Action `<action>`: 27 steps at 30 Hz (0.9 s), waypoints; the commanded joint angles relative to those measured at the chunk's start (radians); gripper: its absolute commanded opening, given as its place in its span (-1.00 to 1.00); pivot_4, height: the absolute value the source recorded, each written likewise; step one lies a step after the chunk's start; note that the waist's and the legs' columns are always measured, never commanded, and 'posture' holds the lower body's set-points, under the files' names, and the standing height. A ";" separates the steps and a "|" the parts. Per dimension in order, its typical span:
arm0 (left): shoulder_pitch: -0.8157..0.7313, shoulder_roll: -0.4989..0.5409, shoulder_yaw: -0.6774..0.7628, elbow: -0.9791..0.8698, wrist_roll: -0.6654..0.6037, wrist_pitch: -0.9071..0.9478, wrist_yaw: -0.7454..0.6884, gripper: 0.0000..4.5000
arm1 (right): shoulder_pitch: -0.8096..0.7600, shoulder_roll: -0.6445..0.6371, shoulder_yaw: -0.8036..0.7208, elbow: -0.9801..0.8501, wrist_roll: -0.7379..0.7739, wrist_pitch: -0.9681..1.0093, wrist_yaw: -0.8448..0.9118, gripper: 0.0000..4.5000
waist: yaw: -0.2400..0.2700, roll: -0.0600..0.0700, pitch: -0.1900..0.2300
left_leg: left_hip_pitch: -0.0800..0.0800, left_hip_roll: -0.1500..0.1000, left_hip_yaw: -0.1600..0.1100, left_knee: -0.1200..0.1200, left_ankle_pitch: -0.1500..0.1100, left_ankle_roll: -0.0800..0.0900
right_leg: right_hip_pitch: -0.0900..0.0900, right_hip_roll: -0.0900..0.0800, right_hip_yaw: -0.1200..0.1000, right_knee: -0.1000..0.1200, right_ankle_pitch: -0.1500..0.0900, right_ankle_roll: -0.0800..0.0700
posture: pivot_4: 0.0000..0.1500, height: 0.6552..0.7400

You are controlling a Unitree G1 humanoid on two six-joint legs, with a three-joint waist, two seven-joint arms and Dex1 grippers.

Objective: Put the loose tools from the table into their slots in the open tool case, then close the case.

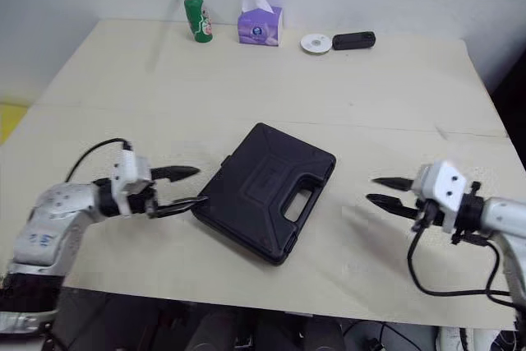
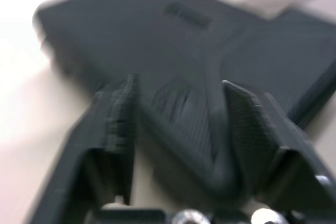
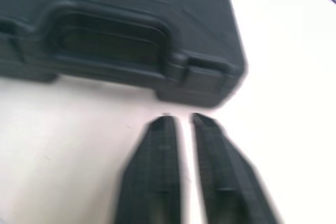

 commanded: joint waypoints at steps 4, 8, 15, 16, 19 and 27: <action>0.006 0.165 0.212 0.288 0.074 -0.142 0.037 1.00 | 0.023 -0.085 -0.138 0.172 -0.053 -0.144 0.053 0.94 | 0.001 -0.001 0.002 | 0.000 -0.001 0.000 0.001 -0.003 0.001 | 0.000 -0.002 0.000 -0.002 0.000 0.001 | 1.00 1.00; 0.033 0.230 0.264 0.446 0.094 -0.194 0.015 1.00 | 0.046 -0.096 -0.170 0.219 -0.065 -0.175 0.054 0.97 | -0.005 -0.002 0.003 | 0.000 0.000 0.000 -0.001 -0.003 0.000 | -0.001 -0.002 0.000 -0.001 0.000 0.001 | 1.00 1.00; 0.026 0.250 0.295 0.674 0.143 -0.331 0.067 1.00 | 0.041 -0.121 -0.236 0.346 -0.116 -0.254 -0.001 0.97 | -0.011 0.000 0.004 | 0.001 0.000 0.003 -0.001 -0.004 -0.001 | -0.003 -0.002 0.002 0.001 0.000 0.001 | 1.00 1.00; 0.022 0.249 0.291 0.683 0.149 -0.349 0.072 1.00 | 0.045 -0.121 -0.244 0.354 -0.120 -0.264 -0.006 0.97 | -0.009 0.000 0.004 | 0.001 0.000 0.003 -0.001 -0.004 -0.001 | -0.003 -0.002 0.003 0.001 0.000 0.001 | 1.00 1.00; 0.016 0.241 0.279 0.701 0.160 -0.392 0.078 1.00 | 0.059 -0.116 -0.257 0.364 -0.127 -0.283 -0.016 0.97 | -0.005 0.000 0.004 | 0.001 0.000 0.004 0.000 -0.007 -0.006 | -0.003 -0.003 0.003 0.001 0.000 0.001 | 1.00 1.00; -0.001 0.200 0.258 0.696 0.153 -0.419 0.081 1.00 | 0.086 -0.092 -0.241 0.339 -0.117 -0.287 -0.045 0.97 | -0.007 0.000 0.004 | 0.002 0.000 0.006 0.000 -0.004 -0.003 | -0.004 -0.002 0.005 0.008 0.000 0.001 | 1.00 1.00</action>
